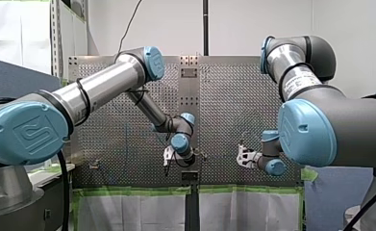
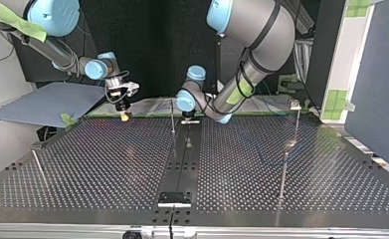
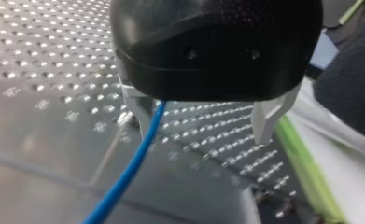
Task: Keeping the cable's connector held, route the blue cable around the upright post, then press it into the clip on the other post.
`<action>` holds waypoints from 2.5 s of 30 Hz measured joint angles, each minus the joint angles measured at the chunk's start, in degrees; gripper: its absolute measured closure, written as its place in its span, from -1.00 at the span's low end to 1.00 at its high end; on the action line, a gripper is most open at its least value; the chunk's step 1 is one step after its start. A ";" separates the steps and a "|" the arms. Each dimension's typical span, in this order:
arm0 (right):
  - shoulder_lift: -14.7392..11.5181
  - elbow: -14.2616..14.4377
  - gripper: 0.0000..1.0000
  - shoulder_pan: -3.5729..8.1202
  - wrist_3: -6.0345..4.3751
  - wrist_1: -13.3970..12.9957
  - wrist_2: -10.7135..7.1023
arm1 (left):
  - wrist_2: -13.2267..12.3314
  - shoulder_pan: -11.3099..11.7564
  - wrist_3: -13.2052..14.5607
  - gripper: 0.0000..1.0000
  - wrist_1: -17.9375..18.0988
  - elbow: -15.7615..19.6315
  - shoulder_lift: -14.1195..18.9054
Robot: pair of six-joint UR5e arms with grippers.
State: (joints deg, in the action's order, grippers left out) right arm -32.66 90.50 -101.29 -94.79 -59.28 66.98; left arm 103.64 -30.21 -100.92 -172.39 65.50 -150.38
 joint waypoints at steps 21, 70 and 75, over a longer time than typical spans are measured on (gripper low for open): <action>0.03 -0.01 1.00 0.25 -0.08 0.37 0.00 | 5.25 -5.46 -0.41 -1.00 -2.55 5.62 5.70; 0.26 -0.01 1.00 0.33 -0.24 0.39 -0.61 | 4.94 -7.60 -1.46 -1.00 3.45 9.63 6.21; 0.33 0.00 1.00 0.32 -0.24 0.38 -0.61 | 4.94 -7.60 -1.44 -1.00 3.45 9.63 6.24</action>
State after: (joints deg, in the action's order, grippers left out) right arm -32.33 90.49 -100.98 -95.03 -58.90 66.37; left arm 108.58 -37.81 -102.36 -168.94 75.12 -144.14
